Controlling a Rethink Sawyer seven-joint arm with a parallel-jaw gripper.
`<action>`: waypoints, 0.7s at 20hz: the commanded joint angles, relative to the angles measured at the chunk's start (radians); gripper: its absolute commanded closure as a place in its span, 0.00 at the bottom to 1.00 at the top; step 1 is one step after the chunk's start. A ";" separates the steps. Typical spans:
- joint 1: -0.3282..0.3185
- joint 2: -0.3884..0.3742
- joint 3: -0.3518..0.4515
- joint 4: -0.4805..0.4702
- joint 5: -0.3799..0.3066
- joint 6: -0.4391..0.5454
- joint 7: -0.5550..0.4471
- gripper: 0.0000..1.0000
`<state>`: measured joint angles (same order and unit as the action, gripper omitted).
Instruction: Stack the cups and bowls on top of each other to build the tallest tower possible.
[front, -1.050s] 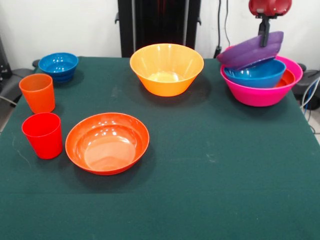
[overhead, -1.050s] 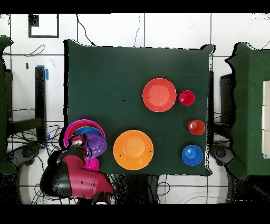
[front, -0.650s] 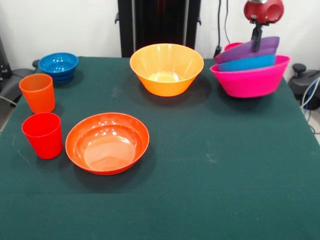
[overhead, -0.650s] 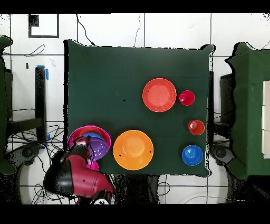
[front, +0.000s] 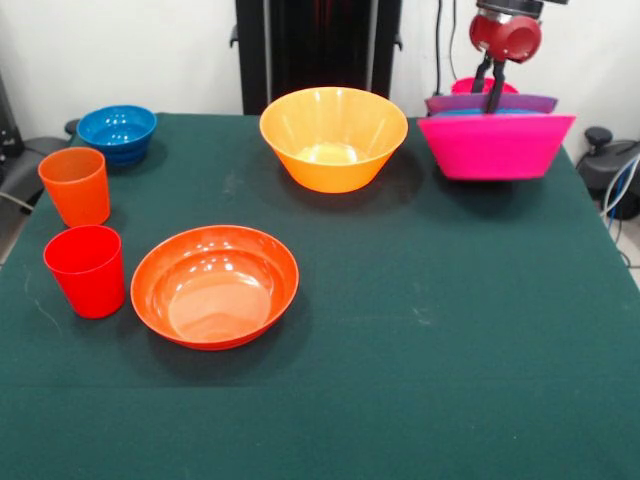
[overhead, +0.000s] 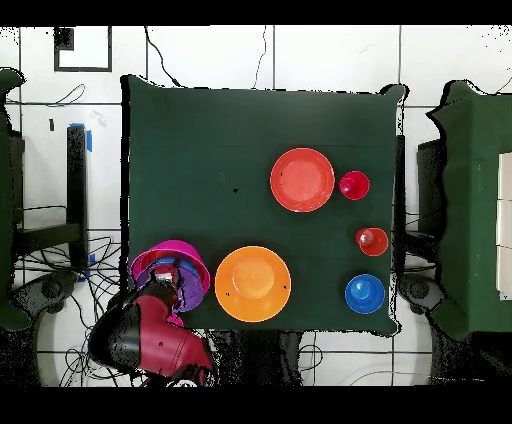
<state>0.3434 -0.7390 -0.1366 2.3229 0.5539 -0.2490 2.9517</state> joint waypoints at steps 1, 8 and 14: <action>0.074 0.060 -0.026 0.005 0.079 0.208 0.093 0.00; 0.133 0.035 -0.103 -0.029 0.084 0.290 0.087 0.00; 0.228 -0.008 -0.262 -0.097 0.038 0.483 0.096 0.00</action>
<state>0.5125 -0.7414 -0.3204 2.3056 0.5856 -0.0356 2.9517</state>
